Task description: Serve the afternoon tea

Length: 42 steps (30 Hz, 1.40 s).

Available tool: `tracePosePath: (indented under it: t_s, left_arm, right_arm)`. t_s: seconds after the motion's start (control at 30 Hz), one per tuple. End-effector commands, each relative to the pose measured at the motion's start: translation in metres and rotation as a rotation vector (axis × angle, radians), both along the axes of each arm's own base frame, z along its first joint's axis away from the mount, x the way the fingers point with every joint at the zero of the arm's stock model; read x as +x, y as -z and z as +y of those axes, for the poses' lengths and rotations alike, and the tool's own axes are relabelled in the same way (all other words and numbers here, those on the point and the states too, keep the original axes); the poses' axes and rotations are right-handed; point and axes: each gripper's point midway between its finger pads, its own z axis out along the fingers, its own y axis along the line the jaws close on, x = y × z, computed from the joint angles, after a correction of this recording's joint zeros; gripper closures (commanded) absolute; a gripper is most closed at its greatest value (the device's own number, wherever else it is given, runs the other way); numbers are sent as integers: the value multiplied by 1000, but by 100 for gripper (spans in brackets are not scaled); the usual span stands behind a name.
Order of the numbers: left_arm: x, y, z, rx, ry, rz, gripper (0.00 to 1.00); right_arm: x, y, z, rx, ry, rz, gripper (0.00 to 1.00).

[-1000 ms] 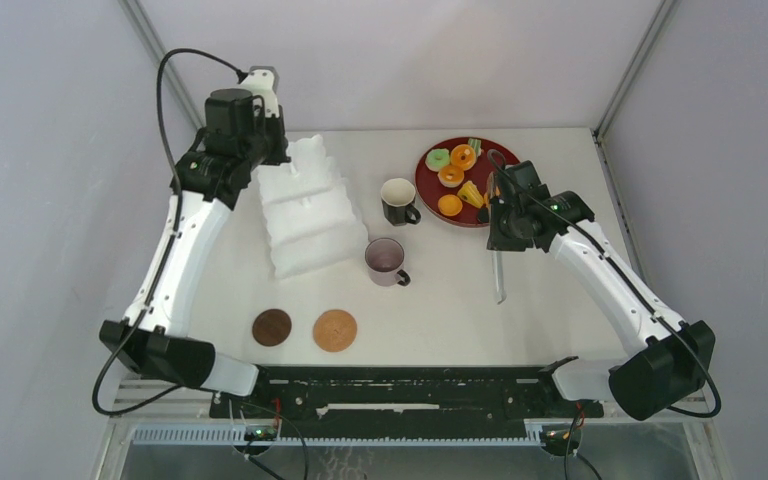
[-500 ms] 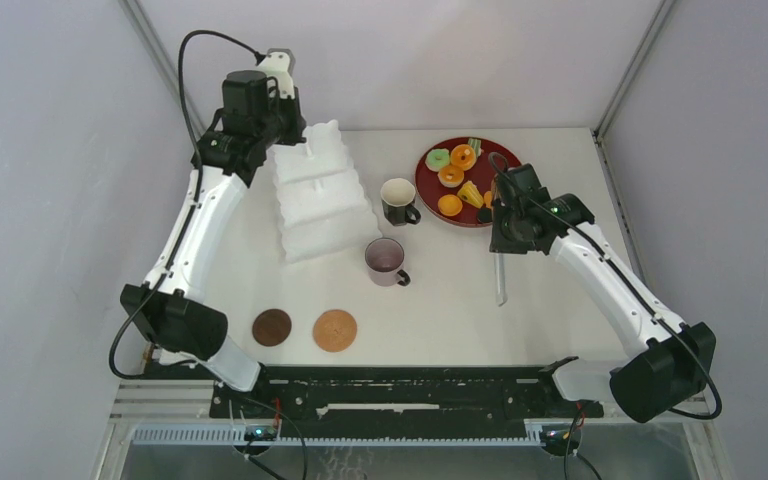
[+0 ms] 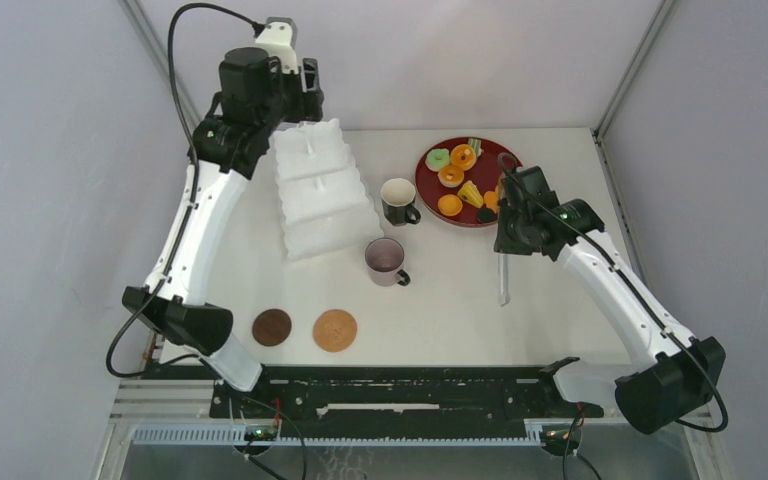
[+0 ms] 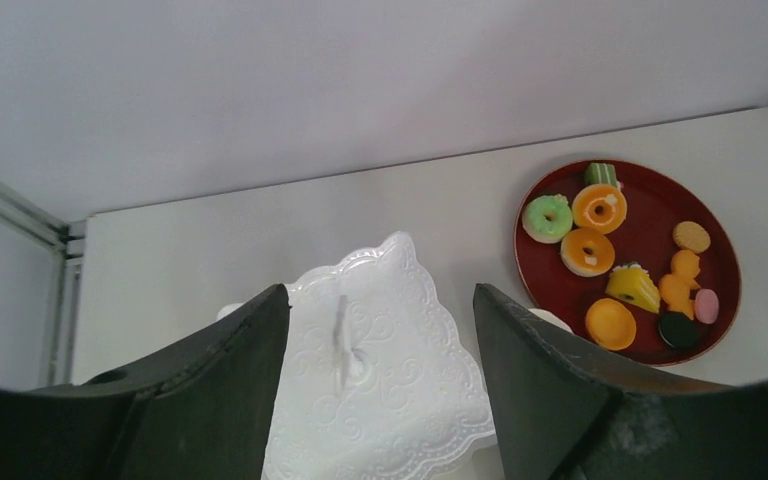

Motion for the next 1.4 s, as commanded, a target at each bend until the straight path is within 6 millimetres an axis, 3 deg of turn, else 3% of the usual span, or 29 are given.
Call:
tracePosePath:
  t_s: [0.0,0.1,0.23,0.33,0.47,0.53,0.67,0.83,0.93,1.2,1.37]
  left_arm:
    - [-56,-79,-7,80,-108,-191,27]
    - [-82,-78,-30,98,-138,-178,27]
    - [-109,-43,-80,45,-76,-85,27]
    - [-120,-2,-119,-16,-23,-3,27]
    - [-116,73,-166,-117,-6,149,27]
    - [-108,113,-184,-106,-29,213,27]
    - [-99,172,-211,-90,-83,304,27]
    - [-91,229,-222,-90,-216,384,26]
    - [-84,251,-225,-87,-278,403,23]
    - [-60,267,-227,-116,-433,354,21]
    - [-41,288,-226,-95,-483,385,22]
  right_arm:
    - [5,-18,-14,8,68,-103,71]
    - [2,-19,-25,9,108,-124,71]
    - [-4,-17,-45,22,165,-146,71]
    - [-9,-14,-59,28,195,-154,71]
    - [-14,-15,-72,28,213,-167,71]
    - [-15,-17,-74,35,215,-177,71]
    - [-18,-20,-72,54,203,-186,71]
    - [-23,-18,-68,69,180,-178,71]
    - [-25,-15,-64,87,169,-174,71]
    - [-29,-15,-62,100,163,-176,71]
    - [-29,-15,-58,121,154,-178,71]
